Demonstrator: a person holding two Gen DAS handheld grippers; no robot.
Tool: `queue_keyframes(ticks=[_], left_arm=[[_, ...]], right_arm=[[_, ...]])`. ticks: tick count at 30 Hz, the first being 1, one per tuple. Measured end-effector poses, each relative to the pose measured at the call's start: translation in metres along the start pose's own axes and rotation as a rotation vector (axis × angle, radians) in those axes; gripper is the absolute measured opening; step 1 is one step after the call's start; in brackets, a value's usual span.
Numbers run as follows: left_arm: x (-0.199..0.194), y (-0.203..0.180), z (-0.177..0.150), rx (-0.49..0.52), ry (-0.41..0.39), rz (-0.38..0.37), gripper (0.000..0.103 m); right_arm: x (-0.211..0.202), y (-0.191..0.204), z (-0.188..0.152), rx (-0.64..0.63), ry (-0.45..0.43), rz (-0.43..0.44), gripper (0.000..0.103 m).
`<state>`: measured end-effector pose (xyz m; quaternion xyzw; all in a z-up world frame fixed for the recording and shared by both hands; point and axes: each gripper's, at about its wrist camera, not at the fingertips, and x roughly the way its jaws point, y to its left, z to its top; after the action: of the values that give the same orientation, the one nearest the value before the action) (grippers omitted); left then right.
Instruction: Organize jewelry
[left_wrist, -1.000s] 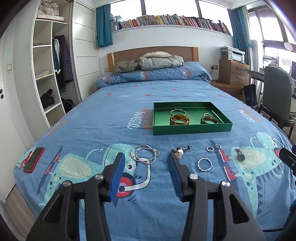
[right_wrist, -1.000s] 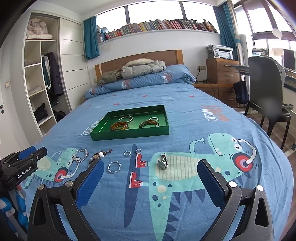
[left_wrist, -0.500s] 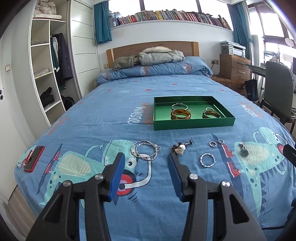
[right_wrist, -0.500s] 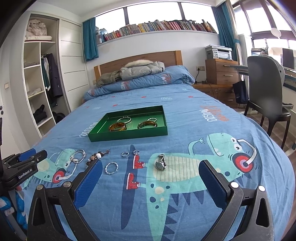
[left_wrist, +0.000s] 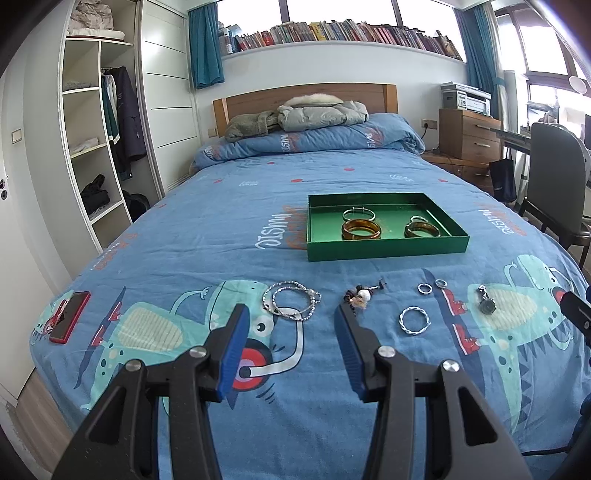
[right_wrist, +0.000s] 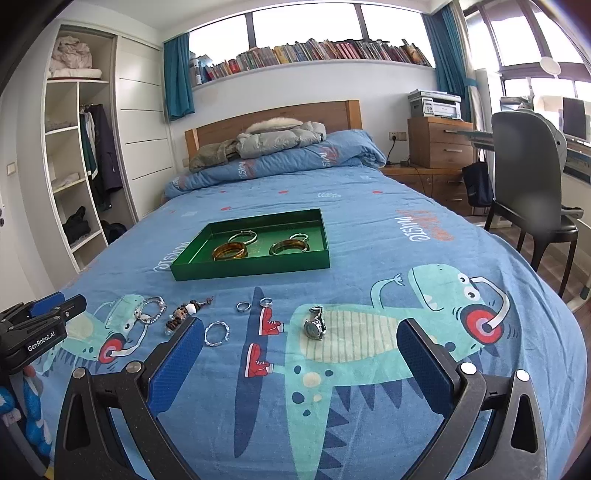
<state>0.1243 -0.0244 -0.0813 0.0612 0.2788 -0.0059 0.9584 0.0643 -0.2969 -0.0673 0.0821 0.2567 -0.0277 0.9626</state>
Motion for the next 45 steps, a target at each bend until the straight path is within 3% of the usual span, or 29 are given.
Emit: queue_keyframes(ticks=[19,30,45], left_arm=[[-0.024,0.0,0.005,-0.003,-0.035,-0.001,0.046],[-0.014,0.001,0.003,-0.016,-0.019,-0.023,0.046],[-0.025,0.008,0.007,-0.044,-0.033,-0.046,0.046]], right_arm=[[-0.02,-0.005,0.004,0.011,-0.031,0.007,0.102],[-0.014,-0.005,0.002,0.002,-0.017,-0.006,0.102],[-0.027,0.013,0.016,-0.066,-0.016,-0.028,0.102]])
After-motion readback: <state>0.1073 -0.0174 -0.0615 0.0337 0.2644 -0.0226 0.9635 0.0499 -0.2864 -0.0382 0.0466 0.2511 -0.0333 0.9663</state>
